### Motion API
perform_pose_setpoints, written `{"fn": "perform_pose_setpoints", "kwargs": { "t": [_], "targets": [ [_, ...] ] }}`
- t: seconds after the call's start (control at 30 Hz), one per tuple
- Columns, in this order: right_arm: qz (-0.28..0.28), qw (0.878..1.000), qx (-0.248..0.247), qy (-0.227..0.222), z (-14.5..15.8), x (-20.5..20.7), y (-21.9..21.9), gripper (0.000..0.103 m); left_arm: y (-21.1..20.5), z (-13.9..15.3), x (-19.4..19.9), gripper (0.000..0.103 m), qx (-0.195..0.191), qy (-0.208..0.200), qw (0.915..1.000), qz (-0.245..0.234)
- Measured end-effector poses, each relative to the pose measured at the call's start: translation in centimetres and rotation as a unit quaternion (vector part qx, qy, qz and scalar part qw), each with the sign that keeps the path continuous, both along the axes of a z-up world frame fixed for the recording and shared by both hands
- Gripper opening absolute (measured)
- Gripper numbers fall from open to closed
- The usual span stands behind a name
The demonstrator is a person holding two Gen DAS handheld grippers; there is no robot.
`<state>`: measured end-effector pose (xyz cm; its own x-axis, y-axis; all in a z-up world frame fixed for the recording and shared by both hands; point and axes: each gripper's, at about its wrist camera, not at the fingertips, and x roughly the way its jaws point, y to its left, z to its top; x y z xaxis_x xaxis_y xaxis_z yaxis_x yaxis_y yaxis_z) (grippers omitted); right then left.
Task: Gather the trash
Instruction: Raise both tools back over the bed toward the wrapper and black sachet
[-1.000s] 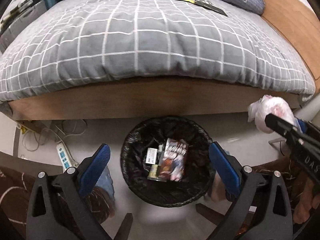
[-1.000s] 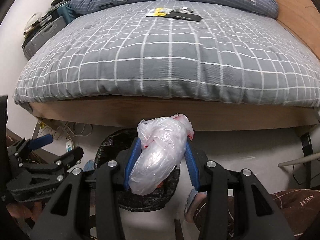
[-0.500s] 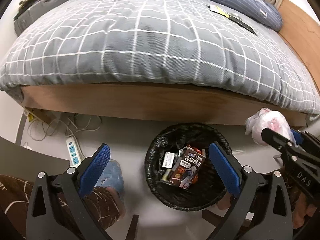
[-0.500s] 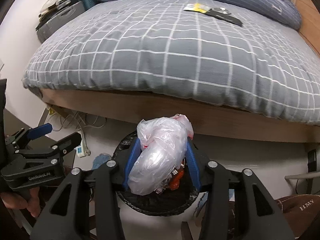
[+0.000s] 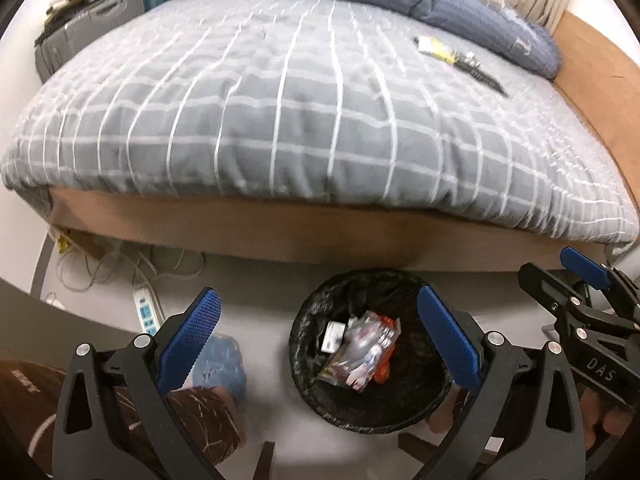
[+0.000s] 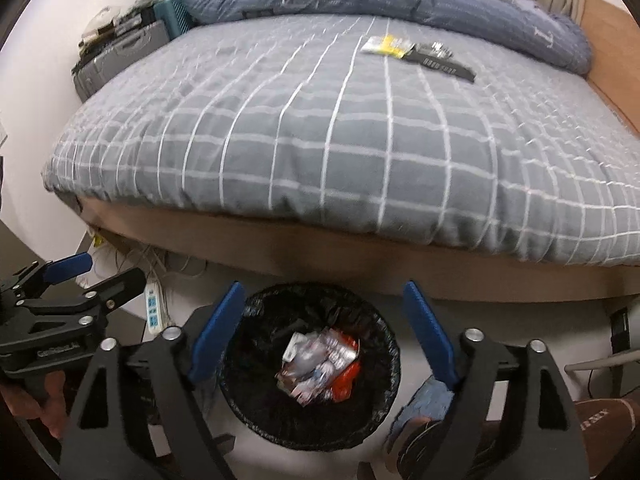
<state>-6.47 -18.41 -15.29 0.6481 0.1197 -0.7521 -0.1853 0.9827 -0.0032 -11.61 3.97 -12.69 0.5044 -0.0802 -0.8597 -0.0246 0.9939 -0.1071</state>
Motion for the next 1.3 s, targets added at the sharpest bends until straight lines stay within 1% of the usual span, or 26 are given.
{"fn": "perform_pose_setpoints", "kwargs": {
  "t": [0.1, 0.17, 0.23, 0.33, 0.53, 0.7, 0.97, 1.3],
  "targets": [
    [-0.011, 1.000, 0.003, -0.023, 1.2, 0.0, -0.9, 0.087, -0.5, 1.2, 0.1, 0.097, 0.009, -0.018, 0.9998, -0.005],
    [-0.017, 0.999, 0.004, -0.035, 1.9, 0.3, -1.4, 0.088, -0.8, 1.7, 0.3, 0.097, 0.006, -0.023, 0.9997, -0.006],
    [-0.025, 0.998, -0.002, -0.051, 2.6, 0.5, -1.9, 0.092, -1.1, 2.1, 0.6, 0.097, 0.003, -0.028, 0.9996, -0.008],
    [-0.031, 0.997, -0.004, -0.069, 3.6, 1.0, -2.6, 0.094, -1.4, 2.8, 1.4, 0.097, 0.004, -0.037, 0.9992, -0.014],
    [-0.046, 0.996, 0.004, -0.081, 4.7, 2.5, -3.9, 0.095, -2.4, 4.3, 3.0, 0.097, 0.004, -0.060, 0.9980, -0.018],
    [-0.055, 0.994, 0.013, -0.091, 5.7, 4.1, -4.8, 0.095, -3.4, 5.1, 5.3, 0.097, 0.013, -0.079, 0.9966, -0.021],
    [-0.079, 0.991, 0.017, -0.106, 6.9, 7.5, -6.7, 0.095, -4.7, 5.7, 8.7, 0.097, 0.020, -0.090, 0.9952, -0.031],
    [-0.101, 0.988, 0.014, -0.113, 7.9, 11.5, -8.6, 0.095, -6.3, 6.4, 13.0, 0.097, 0.014, -0.100, 0.9939, -0.045]
  ]
}}
